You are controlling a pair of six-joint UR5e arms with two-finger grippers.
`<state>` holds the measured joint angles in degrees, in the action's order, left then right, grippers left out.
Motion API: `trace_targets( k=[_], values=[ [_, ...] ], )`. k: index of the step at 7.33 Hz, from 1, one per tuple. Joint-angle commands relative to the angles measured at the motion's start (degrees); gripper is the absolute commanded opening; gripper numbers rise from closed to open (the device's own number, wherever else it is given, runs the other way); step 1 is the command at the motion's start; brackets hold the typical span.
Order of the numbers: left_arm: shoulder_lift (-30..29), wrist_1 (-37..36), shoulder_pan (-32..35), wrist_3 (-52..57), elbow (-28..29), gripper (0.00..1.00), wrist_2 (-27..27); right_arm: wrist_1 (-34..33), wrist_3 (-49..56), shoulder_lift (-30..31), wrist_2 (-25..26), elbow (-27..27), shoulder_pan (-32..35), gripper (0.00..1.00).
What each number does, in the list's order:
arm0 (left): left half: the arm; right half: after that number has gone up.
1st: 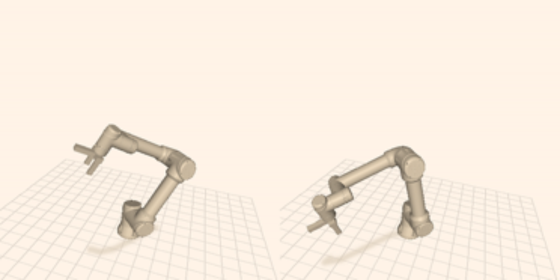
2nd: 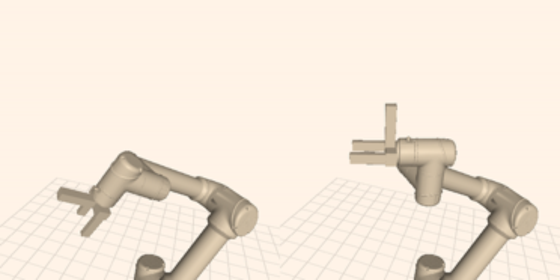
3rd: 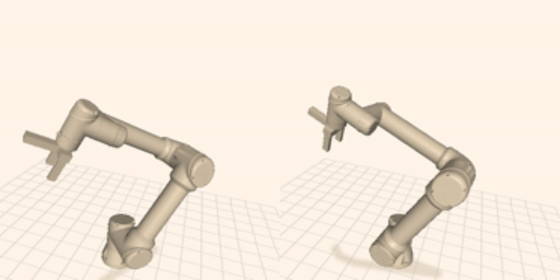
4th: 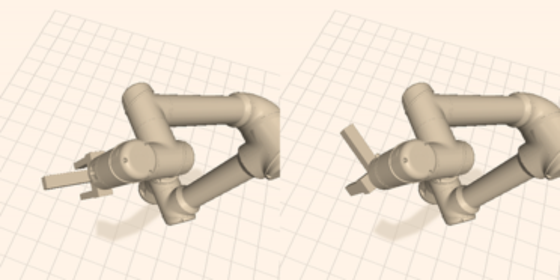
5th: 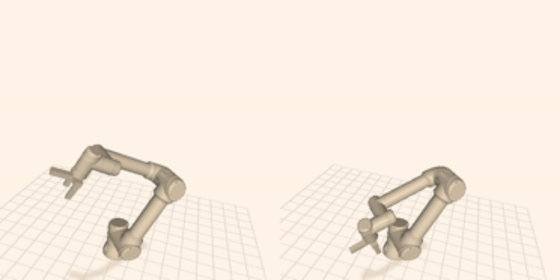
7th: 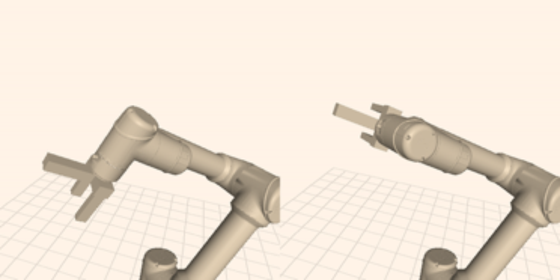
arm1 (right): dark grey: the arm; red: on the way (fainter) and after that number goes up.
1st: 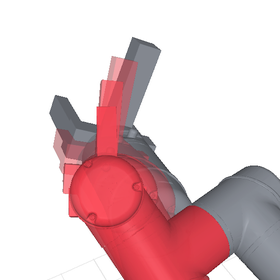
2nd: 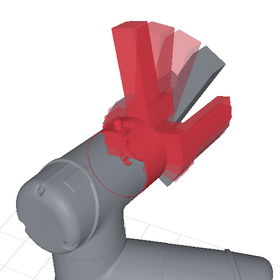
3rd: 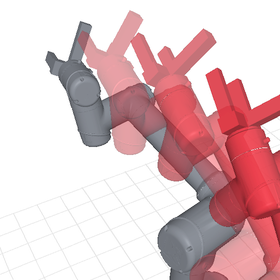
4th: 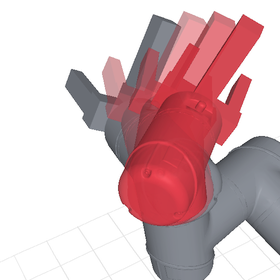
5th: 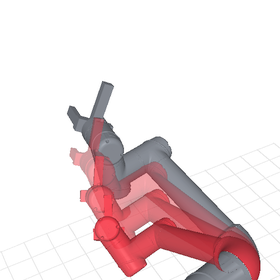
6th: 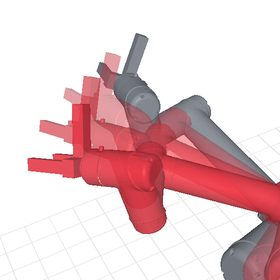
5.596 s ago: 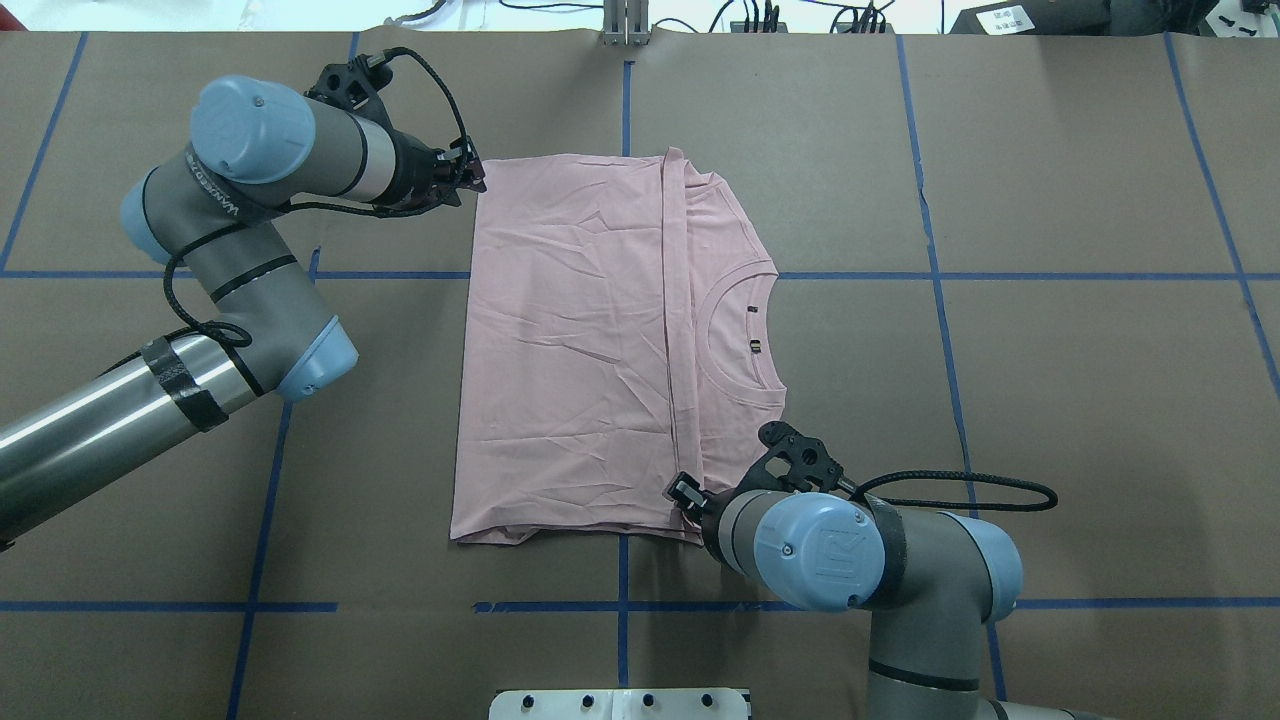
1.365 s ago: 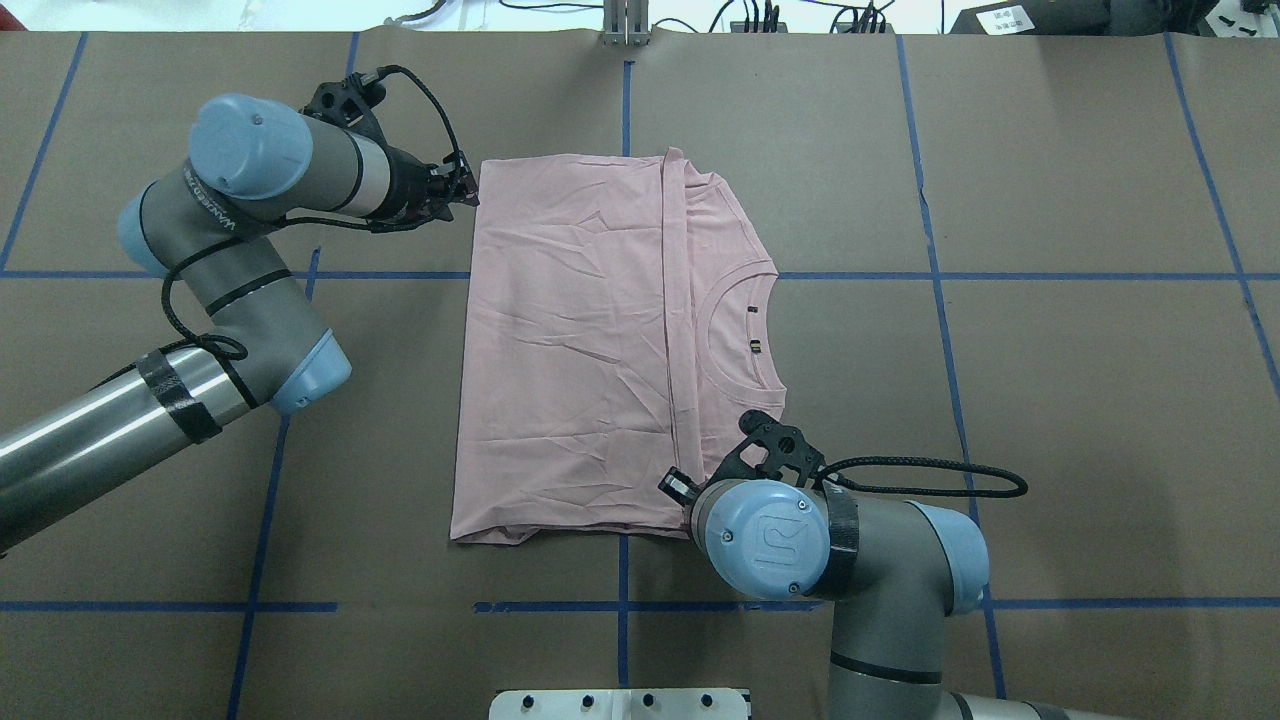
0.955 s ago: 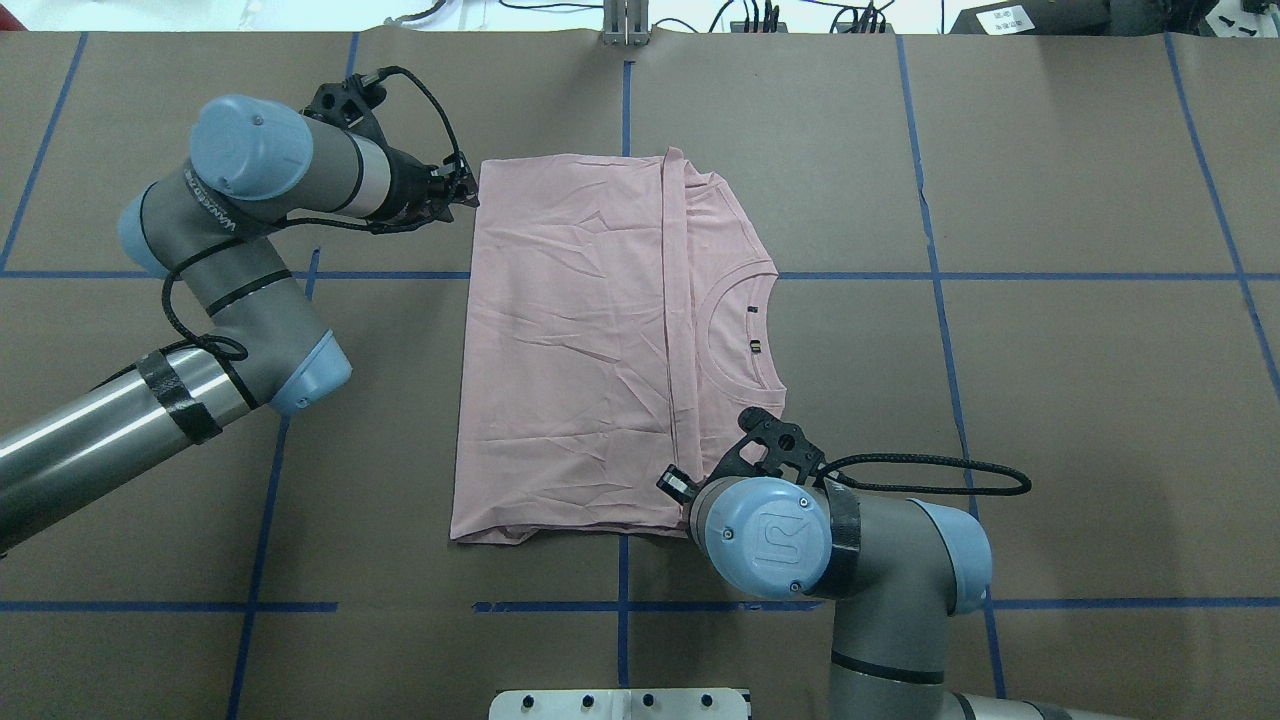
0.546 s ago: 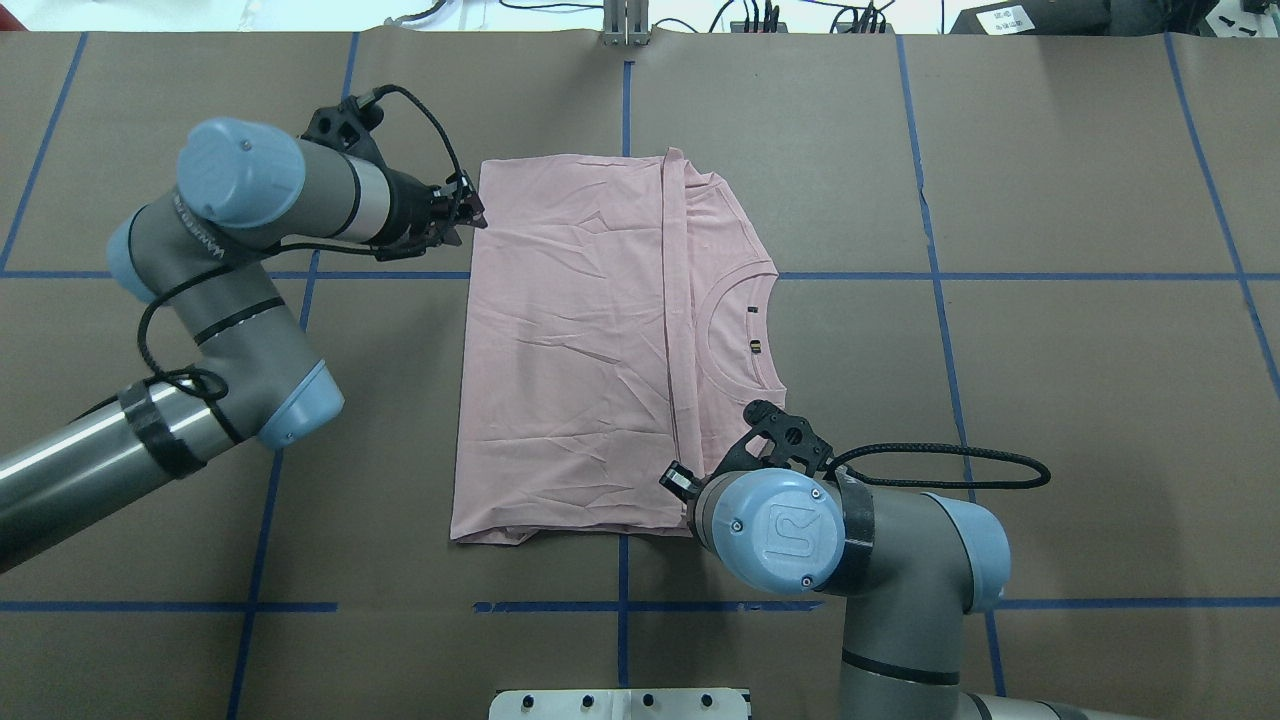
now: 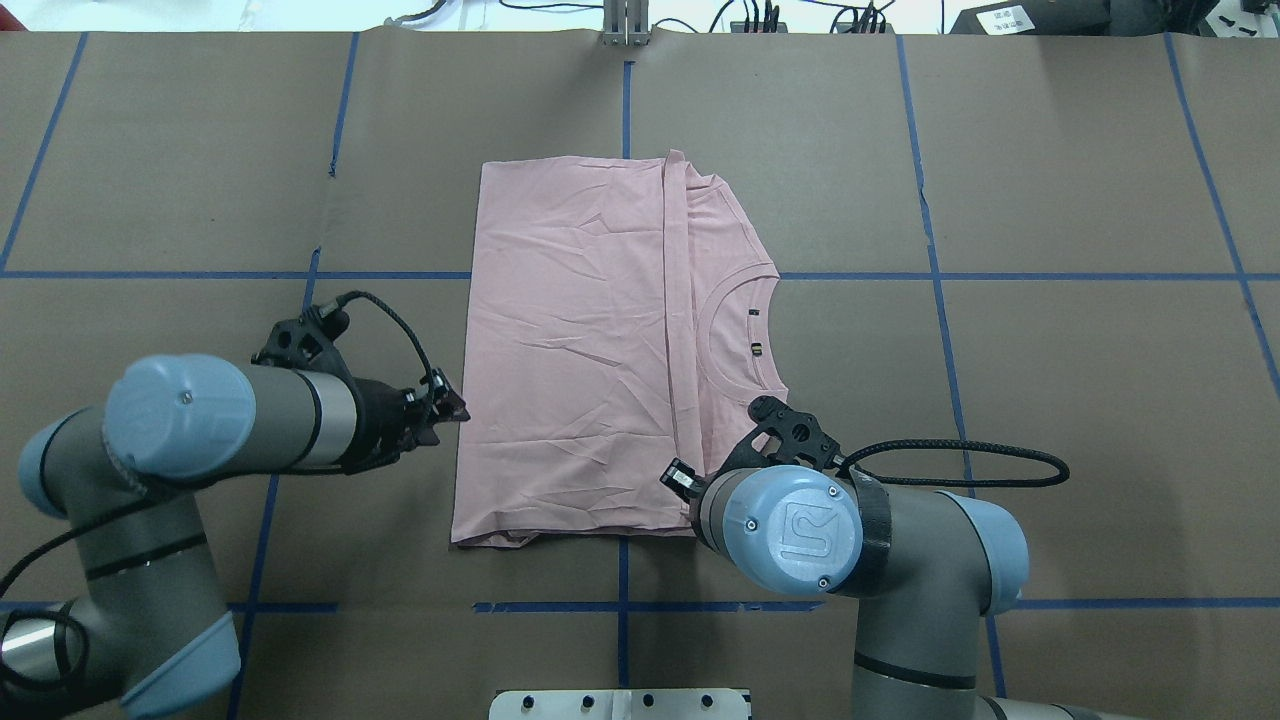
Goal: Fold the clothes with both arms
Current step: 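Move the left gripper to the shirt's other near corner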
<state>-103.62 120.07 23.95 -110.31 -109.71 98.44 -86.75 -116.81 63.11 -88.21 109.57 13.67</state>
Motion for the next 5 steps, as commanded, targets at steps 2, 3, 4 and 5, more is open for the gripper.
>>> trace_targets(
  k=[2, 3, 4, 5],
  values=[
    [-0.34, -5.73, -8.12, -5.18, -1.03, 0.5, -5.09, 0.0, 0.09, 0.09, -0.03, 0.03, 0.04, 0.0],
    [-0.44, -5.64, -8.13, -5.09, 0.1, 0.5, -5.1, 0.0, 0.44, 0.0, -0.03, 0.03, 0.04, 0.0],
    [-0.44, -5.64, -8.13, -5.0, 0.9, 0.5, -5.1, 0.0, 0.44, 0.0, -0.03, 0.03, 0.04, 0.0],
    [-0.44, -5.64, -8.13, -5.09, 0.9, 0.5, -5.1, 0.0, 0.44, 0.0, 0.06, 0.03, 0.04, 0.0]
  ],
)
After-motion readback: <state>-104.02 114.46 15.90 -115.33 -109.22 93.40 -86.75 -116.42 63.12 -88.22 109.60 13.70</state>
